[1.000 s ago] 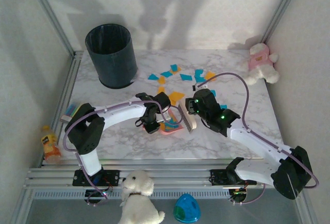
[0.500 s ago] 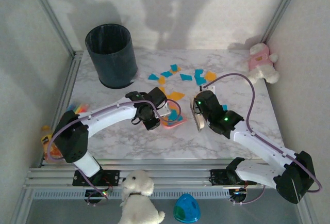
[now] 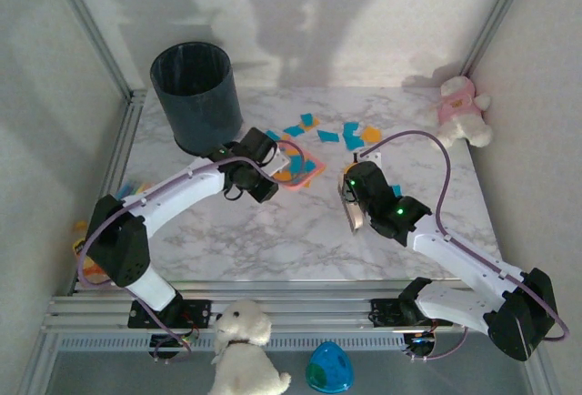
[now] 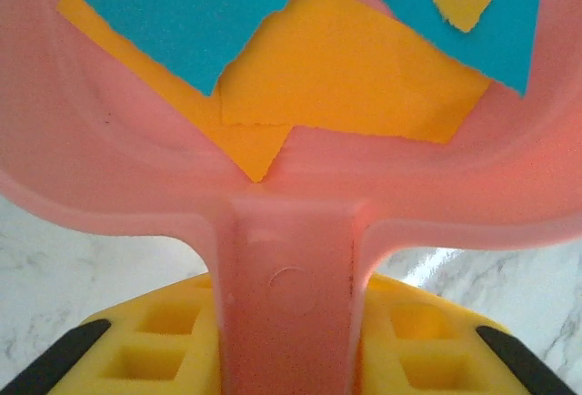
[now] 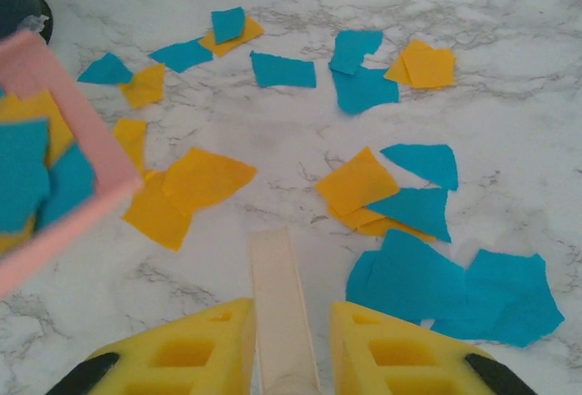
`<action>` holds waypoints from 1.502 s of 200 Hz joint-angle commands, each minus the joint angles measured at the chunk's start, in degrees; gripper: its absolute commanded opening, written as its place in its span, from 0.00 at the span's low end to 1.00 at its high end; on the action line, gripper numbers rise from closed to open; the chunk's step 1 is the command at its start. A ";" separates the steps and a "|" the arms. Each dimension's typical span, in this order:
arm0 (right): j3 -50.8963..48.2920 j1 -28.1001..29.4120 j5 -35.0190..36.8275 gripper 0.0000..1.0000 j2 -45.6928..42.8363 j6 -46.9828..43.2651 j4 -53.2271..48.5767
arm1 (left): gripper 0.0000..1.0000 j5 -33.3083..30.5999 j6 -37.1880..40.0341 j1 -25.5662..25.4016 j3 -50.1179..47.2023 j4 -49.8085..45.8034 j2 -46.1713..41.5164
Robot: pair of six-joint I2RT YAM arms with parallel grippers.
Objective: Sweep away the paper scraps from the table
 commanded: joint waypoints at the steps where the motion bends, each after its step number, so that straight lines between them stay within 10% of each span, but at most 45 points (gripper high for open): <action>1: -0.39 0.18 0.85 0.00 -0.52 0.74 1.25 | 0.00 3.18 -2.44 1.50 2.35 2.37 -1.76; 300: 1.64 0.17 -2.30 0.00 1.62 0.05 0.57 | 0.00 17.84 -19.52 19.62 37.12 5.08 11.30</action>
